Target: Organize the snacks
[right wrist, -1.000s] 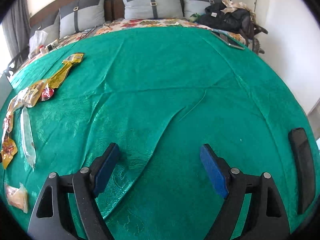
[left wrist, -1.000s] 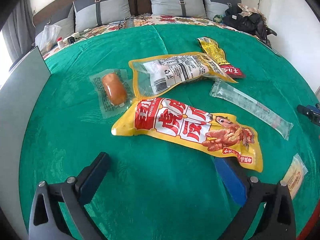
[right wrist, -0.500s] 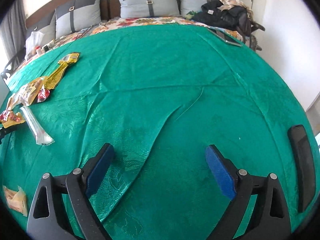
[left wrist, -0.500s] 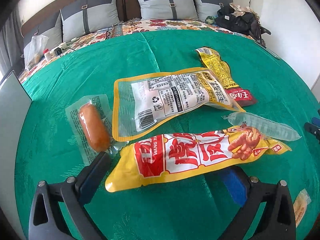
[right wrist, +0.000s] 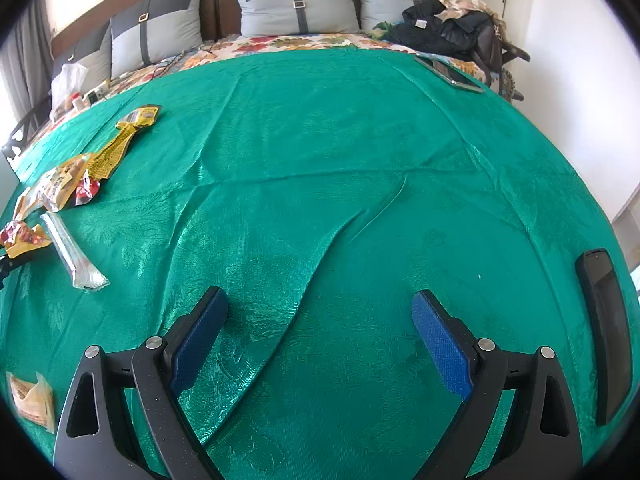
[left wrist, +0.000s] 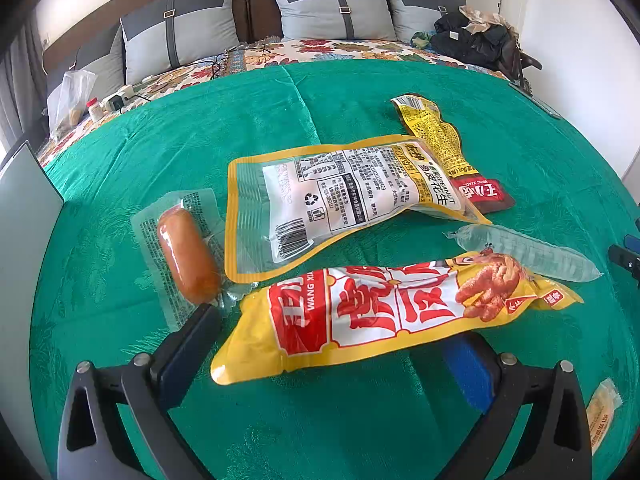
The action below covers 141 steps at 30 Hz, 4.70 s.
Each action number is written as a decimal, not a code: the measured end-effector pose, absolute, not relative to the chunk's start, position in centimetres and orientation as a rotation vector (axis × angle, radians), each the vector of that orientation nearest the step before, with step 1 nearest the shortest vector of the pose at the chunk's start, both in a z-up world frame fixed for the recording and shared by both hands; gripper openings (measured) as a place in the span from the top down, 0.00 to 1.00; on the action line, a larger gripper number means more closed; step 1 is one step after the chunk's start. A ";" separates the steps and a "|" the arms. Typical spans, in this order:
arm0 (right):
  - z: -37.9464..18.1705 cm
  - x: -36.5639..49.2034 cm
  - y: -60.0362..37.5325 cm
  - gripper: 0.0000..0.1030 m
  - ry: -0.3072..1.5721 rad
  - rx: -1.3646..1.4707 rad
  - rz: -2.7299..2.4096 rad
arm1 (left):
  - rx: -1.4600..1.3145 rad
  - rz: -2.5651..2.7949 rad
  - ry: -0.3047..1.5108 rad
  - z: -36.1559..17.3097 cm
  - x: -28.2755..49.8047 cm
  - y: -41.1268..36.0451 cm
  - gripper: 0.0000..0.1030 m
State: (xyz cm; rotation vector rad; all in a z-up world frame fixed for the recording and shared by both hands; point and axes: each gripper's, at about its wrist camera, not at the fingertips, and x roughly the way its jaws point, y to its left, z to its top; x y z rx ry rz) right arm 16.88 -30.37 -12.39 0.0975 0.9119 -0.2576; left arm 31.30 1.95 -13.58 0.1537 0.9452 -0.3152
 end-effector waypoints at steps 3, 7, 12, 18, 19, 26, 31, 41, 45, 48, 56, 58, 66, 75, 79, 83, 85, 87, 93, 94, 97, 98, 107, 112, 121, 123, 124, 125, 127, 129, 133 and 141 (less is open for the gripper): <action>-12.4 16.9 -30.4 0.08 0.912 0.098 -0.258 | 0.154 -0.315 0.945 -13.6 31.3 1.9 0.00; -12.4 16.9 -30.5 0.07 0.911 0.099 -0.256 | 0.154 -0.315 0.945 -13.6 31.3 2.0 0.00; -12.4 16.9 -30.5 0.07 0.911 0.099 -0.256 | 0.154 -0.315 0.945 -13.6 31.3 2.0 0.00; -12.4 16.9 -30.5 0.07 0.911 0.099 -0.256 | 0.154 -0.315 0.945 -13.6 31.3 2.0 0.00; -12.4 16.9 -30.5 0.07 0.911 0.099 -0.256 | 0.154 -0.315 0.945 -13.6 31.3 2.0 0.00; -12.4 16.9 -30.5 0.07 0.911 0.099 -0.256 | 0.154 -0.315 0.944 -13.6 31.3 1.9 0.00; -12.4 16.9 -30.4 0.07 0.911 0.100 -0.256 | 0.154 -0.315 0.944 -13.6 31.3 1.9 0.00; -12.4 16.9 -30.4 0.07 0.911 0.100 -0.256 | 0.154 -0.315 0.944 -13.6 31.3 1.9 0.00; -12.4 16.9 -30.4 0.07 0.911 0.100 -0.256 | 0.154 -0.315 0.944 -13.6 31.3 2.0 0.00; -12.4 16.9 -30.4 0.07 0.911 0.100 -0.256 | 0.154 -0.315 0.944 -13.6 31.3 1.9 0.00; -12.4 16.9 -30.4 0.07 0.911 0.100 -0.256 | 0.154 -0.315 0.945 -13.6 31.3 1.9 0.00; -12.4 16.9 -30.4 0.07 0.911 0.100 -0.256 | 0.154 -0.315 0.945 -13.6 31.3 1.9 0.00; -12.4 16.9 -30.5 0.07 0.911 0.101 -0.255 | 0.154 -0.315 0.945 -13.6 31.3 1.9 0.00; -12.4 16.9 -30.5 0.07 0.911 0.101 -0.255 | 0.154 -0.315 0.945 -13.6 31.3 1.9 0.00; -12.4 16.9 -30.5 0.07 0.911 0.101 -0.255 | 0.154 -0.315 0.945 -13.6 31.2 1.9 0.00; -12.4 16.9 -30.4 0.07 0.911 0.101 -0.255 | 0.154 -0.315 0.945 -13.6 31.2 1.9 0.00; -12.4 16.9 -30.4 0.07 0.911 0.101 -0.255 | 0.154 -0.315 0.945 -13.6 31.2 1.9 0.00; -12.4 16.9 -30.4 0.07 0.911 0.101 -0.255 | 0.154 -0.315 0.945 -13.6 31.2 1.9 0.00; -12.4 16.9 -30.4 0.07 0.911 0.101 -0.254 | 0.154 -0.315 0.945 -13.6 31.3 1.9 0.00; -12.4 16.9 -30.4 0.07 0.911 0.101 -0.254 | 0.154 -0.315 0.945 -13.6 31.2 1.9 0.00; -12.4 16.9 -30.4 0.07 0.911 0.101 -0.254 | 0.154 -0.315 0.945 -13.6 31.2 1.9 0.00; -12.4 16.9 -30.4 0.07 0.911 0.101 -0.254 | 0.154 -0.315 0.945 -13.6 31.2 1.9 0.00; -12.4 16.9 -30.4 0.07 0.911 0.102 -0.254 | 0.154 -0.315 0.945 -13.6 31.2 1.9 0.00; -12.3 16.9 -30.4 0.07 0.911 0.102 -0.254 | 0.117 -0.228 0.980 -13.5 30.1 1.9 0.00; -12.3 16.9 -30.4 0.07 0.911 0.102 -0.254 | 0.147 -0.295 1.214 -12.9 24.3 5.6 0.00; -12.3 16.9 -30.4 0.07 0.911 0.102 -0.254 | 0.050 -0.267 1.223 -12.4 24.1 7.7 0.00; -12.3 16.9 -30.4 0.07 0.911 0.102 -0.254 | 0.006 -0.251 1.218 -12.0 24.3 8.6 0.00; -12.3 16.9 -30.4 0.07 0.911 0.102 -0.254 | -0.029 -0.235 1.206 -11.5 24.6 9.2 0.00; -12.3 16.9 -30.4 0.07 0.911 0.102 -0.254 | -0.072 -0.214 1.166 -10.2 25.5 9.5 0.00; -12.3 16.9 -30.4 0.07 0.911 0.102 -0.254 | -0.085 -0.192 1.133 -9.0 27.0 8.9 0.00; -12.3 16.9 -30.4 0.07 0.911 0.102 -0.253 | -0.181 -0.111 1.131 -7.9 32.0 8.6 0.00; -12.3 16.9 -30.5 0.07 0.911 0.102 -0.253 | -0.169 0.046 1.243 -12.2 38.7 9.4 0.12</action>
